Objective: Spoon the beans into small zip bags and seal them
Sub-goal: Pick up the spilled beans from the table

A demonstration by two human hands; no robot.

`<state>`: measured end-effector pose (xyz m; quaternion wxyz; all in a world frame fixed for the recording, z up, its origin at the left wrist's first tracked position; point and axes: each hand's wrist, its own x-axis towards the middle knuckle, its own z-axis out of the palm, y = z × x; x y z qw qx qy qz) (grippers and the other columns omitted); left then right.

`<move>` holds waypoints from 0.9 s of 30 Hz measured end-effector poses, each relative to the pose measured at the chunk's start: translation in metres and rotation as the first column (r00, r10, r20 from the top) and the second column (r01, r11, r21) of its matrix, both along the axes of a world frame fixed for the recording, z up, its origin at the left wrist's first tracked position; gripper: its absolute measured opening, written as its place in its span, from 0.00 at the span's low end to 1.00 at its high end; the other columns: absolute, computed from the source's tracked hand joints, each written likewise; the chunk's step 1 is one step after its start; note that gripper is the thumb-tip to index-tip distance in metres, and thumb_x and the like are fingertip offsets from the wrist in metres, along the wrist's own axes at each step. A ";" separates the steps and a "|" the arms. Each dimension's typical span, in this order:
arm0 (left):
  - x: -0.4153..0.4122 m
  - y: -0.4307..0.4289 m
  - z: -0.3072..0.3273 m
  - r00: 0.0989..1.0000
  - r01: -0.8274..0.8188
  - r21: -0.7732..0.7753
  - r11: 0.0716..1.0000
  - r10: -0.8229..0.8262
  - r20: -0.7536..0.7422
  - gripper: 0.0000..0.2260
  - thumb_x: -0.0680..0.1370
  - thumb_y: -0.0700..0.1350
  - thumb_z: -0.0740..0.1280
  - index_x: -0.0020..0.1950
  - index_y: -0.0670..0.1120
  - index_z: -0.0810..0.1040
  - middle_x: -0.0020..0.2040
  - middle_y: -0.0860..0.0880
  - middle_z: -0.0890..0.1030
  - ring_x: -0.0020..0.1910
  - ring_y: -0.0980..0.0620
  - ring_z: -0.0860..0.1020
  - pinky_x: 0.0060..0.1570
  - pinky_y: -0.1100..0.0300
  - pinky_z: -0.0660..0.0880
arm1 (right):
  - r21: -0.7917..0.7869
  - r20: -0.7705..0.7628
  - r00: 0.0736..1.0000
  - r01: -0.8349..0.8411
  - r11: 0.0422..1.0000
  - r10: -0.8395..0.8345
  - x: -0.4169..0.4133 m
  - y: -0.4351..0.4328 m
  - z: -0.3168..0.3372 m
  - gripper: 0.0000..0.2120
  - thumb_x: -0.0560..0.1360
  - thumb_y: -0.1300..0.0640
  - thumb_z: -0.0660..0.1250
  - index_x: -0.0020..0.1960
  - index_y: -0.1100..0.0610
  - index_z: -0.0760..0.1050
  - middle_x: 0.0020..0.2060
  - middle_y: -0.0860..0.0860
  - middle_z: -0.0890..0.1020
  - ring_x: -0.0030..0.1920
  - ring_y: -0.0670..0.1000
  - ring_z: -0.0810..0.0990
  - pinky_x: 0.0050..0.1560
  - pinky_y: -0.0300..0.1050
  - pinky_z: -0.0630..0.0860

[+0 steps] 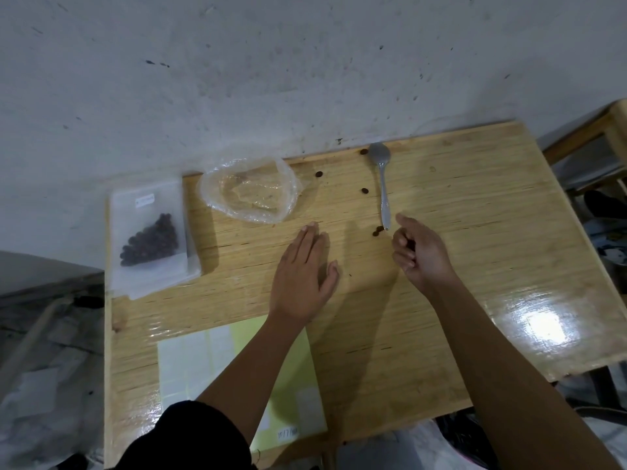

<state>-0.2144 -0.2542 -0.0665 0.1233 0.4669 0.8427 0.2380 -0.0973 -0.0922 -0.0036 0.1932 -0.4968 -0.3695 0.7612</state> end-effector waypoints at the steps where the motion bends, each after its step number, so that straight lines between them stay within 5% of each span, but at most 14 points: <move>1: 0.000 0.000 0.000 1.000 0.000 -0.003 1.000 0.000 0.001 0.24 0.79 0.53 0.57 0.73 0.46 0.64 0.76 0.48 0.59 0.76 0.52 0.54 0.72 0.55 0.55 | 0.071 0.094 0.995 -0.042 0.997 0.035 0.000 0.000 0.000 0.13 0.77 0.57 0.62 0.34 0.54 0.66 0.24 0.48 0.67 0.20 0.43 0.60 0.19 0.34 0.57; 5: 0.000 0.000 0.001 1.000 0.002 0.004 1.000 -0.002 0.003 0.24 0.79 0.53 0.56 0.73 0.46 0.64 0.76 0.48 0.59 0.76 0.52 0.54 0.72 0.55 0.55 | 0.448 0.487 0.871 -0.309 0.839 0.060 -0.001 -0.004 -0.005 0.18 0.77 0.53 0.63 0.32 0.54 0.62 0.27 0.48 0.66 0.28 0.45 0.63 0.30 0.38 0.62; 8: 0.001 0.001 0.002 1.000 0.003 0.002 1.000 -0.003 0.004 0.24 0.79 0.54 0.55 0.73 0.46 0.64 0.76 0.48 0.59 0.76 0.52 0.53 0.73 0.55 0.54 | 0.539 0.566 0.822 -0.423 0.729 0.059 -0.002 -0.010 -0.010 0.18 0.79 0.52 0.59 0.33 0.55 0.62 0.29 0.49 0.66 0.30 0.45 0.63 0.33 0.41 0.63; 12: 0.001 0.001 0.002 1.000 -0.003 0.012 1.000 0.003 0.005 0.24 0.79 0.54 0.56 0.72 0.46 0.65 0.76 0.47 0.60 0.76 0.52 0.54 0.73 0.54 0.56 | 0.529 0.681 0.722 -0.601 0.599 0.124 -0.003 -0.012 -0.013 0.13 0.81 0.52 0.55 0.44 0.59 0.71 0.31 0.50 0.72 0.31 0.48 0.69 0.32 0.44 0.65; 17: 0.002 0.001 0.002 1.000 -0.006 0.020 1.000 0.006 -0.002 0.23 0.78 0.53 0.57 0.71 0.45 0.66 0.75 0.47 0.62 0.75 0.51 0.56 0.72 0.54 0.58 | 0.471 0.805 0.576 -0.764 0.440 0.139 -0.010 -0.016 -0.014 0.10 0.81 0.53 0.55 0.54 0.58 0.69 0.35 0.50 0.76 0.34 0.49 0.73 0.35 0.44 0.66; 27: 0.001 0.001 0.002 1.000 -0.001 0.035 0.999 0.001 -0.016 0.24 0.78 0.53 0.56 0.71 0.43 0.67 0.75 0.45 0.63 0.75 0.50 0.57 0.72 0.55 0.57 | 0.397 0.882 0.458 -0.849 0.348 0.113 -0.020 -0.019 -0.016 0.09 0.81 0.55 0.55 0.58 0.58 0.66 0.37 0.49 0.75 0.36 0.50 0.73 0.36 0.44 0.65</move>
